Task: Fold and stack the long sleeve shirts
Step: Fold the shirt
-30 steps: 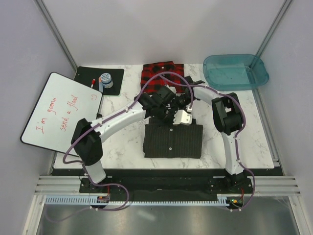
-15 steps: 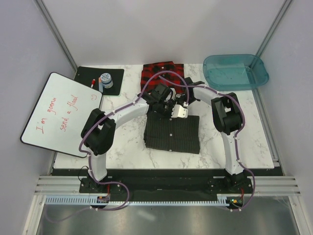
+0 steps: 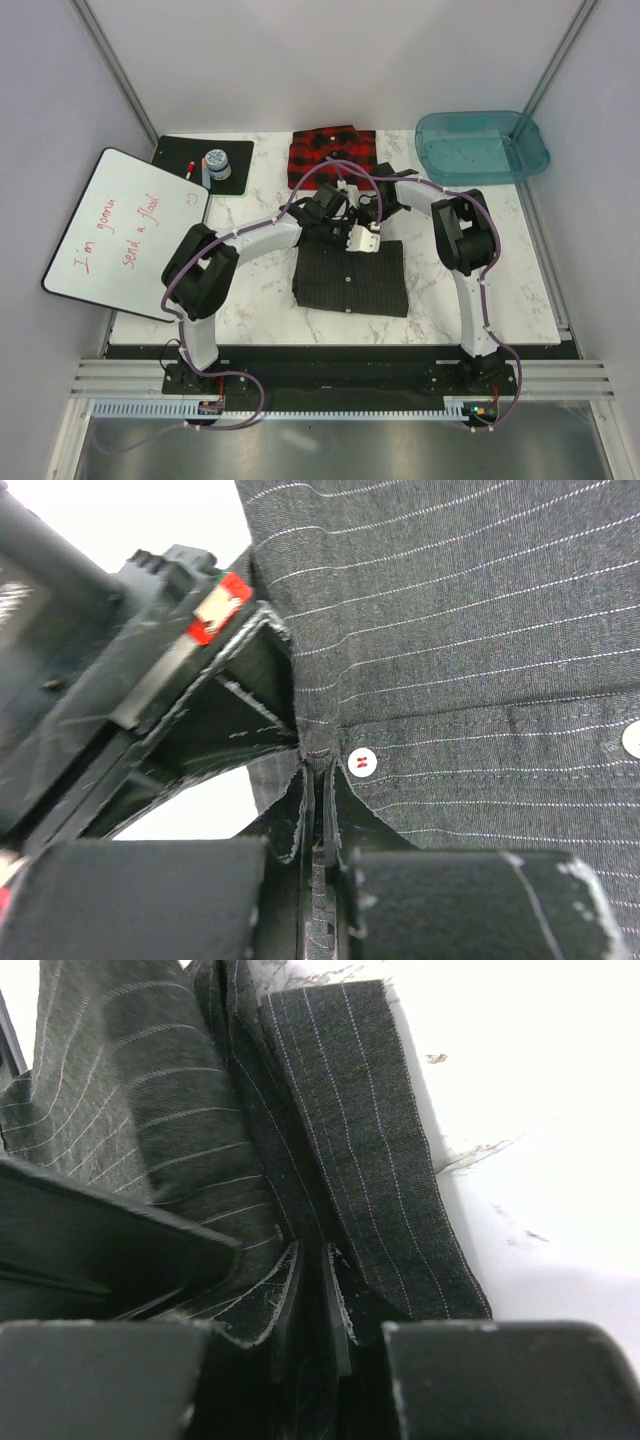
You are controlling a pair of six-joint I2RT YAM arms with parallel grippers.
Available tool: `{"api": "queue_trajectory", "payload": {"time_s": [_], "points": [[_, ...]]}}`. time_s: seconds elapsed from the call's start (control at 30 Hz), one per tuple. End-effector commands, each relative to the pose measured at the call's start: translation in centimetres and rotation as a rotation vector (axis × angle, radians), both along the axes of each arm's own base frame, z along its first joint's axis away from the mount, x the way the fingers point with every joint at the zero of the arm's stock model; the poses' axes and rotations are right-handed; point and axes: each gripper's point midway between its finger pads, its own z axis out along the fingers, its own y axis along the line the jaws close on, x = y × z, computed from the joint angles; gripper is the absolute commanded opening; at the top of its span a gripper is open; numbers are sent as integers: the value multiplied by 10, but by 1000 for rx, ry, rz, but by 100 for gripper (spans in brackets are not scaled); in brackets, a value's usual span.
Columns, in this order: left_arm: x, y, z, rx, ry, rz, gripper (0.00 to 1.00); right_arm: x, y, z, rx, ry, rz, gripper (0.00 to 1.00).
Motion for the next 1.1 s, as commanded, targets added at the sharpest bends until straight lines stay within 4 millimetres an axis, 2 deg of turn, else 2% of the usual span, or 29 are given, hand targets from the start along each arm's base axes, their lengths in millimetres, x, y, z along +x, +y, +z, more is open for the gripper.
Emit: {"api": "queue_trajectory", "payload": {"time_s": [0.0,0.2,0.27,0.37,0.5,0.53,0.57,0.63,0.67,0.73,0.77,0.8,0.87,0.9,0.93,1.07], "points": [[18,-4,48,-79,-126,23,2,-11,-4,-2,-20,-6,33,20],[33,-2,46,-81,-173,35,2,3,0,14,-13,-48,27,21],[34,0,42,-77,-175,38,2,11,-2,22,-20,-65,9,26],[42,5,42,-84,-218,65,4,35,-10,39,-36,-126,-43,37],[50,13,69,-143,-207,125,29,74,-29,86,-25,-248,-133,49],[52,16,78,-158,-201,144,35,81,-40,94,-34,-260,-160,53],[61,22,95,-183,-207,171,36,87,-47,105,-39,-290,-180,54],[65,38,99,-190,-142,250,43,96,-67,120,-38,-314,-216,57],[73,48,112,-219,-112,274,46,96,-73,129,-32,-328,-223,57],[59,67,104,-201,60,323,52,85,-84,129,-42,-319,-207,61],[62,74,106,-224,119,344,53,76,-87,119,-55,-290,-196,61],[51,82,95,-203,223,390,54,68,-88,114,-58,-275,-177,63],[51,92,88,-215,317,426,55,56,-90,104,-63,-254,-152,65],[49,94,75,-209,393,464,56,54,-89,100,-64,-249,-146,66],[43,97,68,-192,453,480,57,52,-89,94,-70,-239,-137,66],[44,102,46,-189,571,545,61,51,-92,70,-102,-219,-107,66]]}}
